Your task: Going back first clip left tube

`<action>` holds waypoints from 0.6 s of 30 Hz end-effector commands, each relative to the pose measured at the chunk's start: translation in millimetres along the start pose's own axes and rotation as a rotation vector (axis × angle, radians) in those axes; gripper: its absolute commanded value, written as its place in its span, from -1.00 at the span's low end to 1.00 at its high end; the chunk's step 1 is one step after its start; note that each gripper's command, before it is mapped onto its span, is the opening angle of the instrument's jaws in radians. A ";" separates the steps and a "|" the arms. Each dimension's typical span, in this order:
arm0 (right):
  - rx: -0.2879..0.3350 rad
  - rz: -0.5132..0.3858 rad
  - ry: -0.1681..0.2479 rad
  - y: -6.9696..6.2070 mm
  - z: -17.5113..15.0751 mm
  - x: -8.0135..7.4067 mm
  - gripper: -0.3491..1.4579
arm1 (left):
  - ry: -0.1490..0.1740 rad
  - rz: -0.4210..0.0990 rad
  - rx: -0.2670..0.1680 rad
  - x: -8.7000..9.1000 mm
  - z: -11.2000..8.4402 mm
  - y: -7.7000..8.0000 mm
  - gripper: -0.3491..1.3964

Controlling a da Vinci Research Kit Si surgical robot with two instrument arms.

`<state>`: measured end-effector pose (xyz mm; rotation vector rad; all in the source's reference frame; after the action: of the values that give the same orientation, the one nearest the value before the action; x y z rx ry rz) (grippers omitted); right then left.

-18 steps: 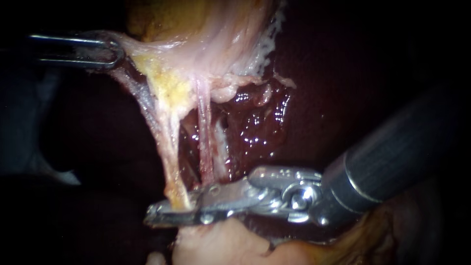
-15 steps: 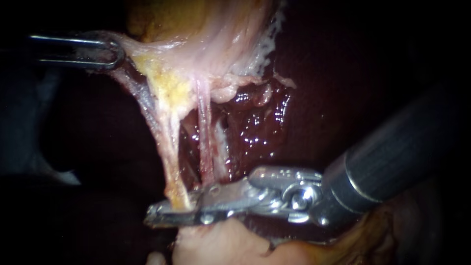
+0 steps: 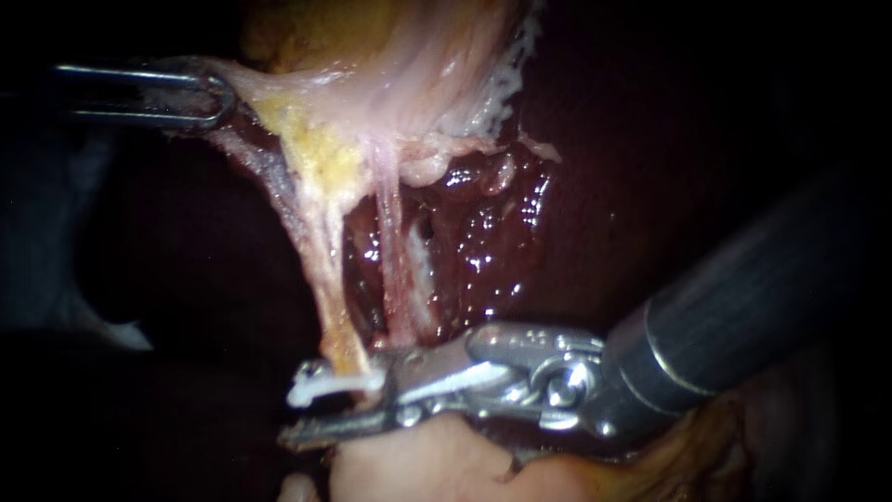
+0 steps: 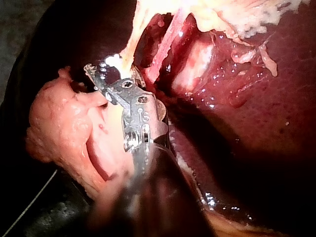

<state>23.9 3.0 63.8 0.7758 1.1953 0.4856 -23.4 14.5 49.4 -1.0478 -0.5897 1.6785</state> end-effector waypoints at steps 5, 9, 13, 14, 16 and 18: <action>-0.085 -0.087 0.020 2.1 -0.9 -0.1 -0.06 | 0.000 0.001 0.000 0.0 -0.1 0.1 -1.00; -0.110 -0.131 0.022 2.3 -2.1 -0.4 -0.06 | 0.000 0.001 0.000 0.0 -0.1 0.1 -1.00; -0.121 -0.183 0.020 1.7 -4.0 -0.7 -0.06 | 0.000 0.001 0.000 0.0 -0.1 0.1 -1.00; -0.122 -0.210 0.018 1.5 -4.8 -0.7 -0.06 | 0.000 0.001 0.000 0.0 -0.1 0.2 -1.00; -0.126 -0.240 0.016 1.1 -6.4 -0.6 -0.06 | 0.000 0.000 0.000 0.0 -0.1 0.2 -1.00; -0.129 -0.279 0.013 0.8 -8.5 -0.4 -0.06 | 0.000 0.000 0.000 0.0 -0.2 0.2 -1.00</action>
<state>14.9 5.8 63.0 0.4734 1.2536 0.3134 -23.4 14.4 49.1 -1.0477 -0.5892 1.6787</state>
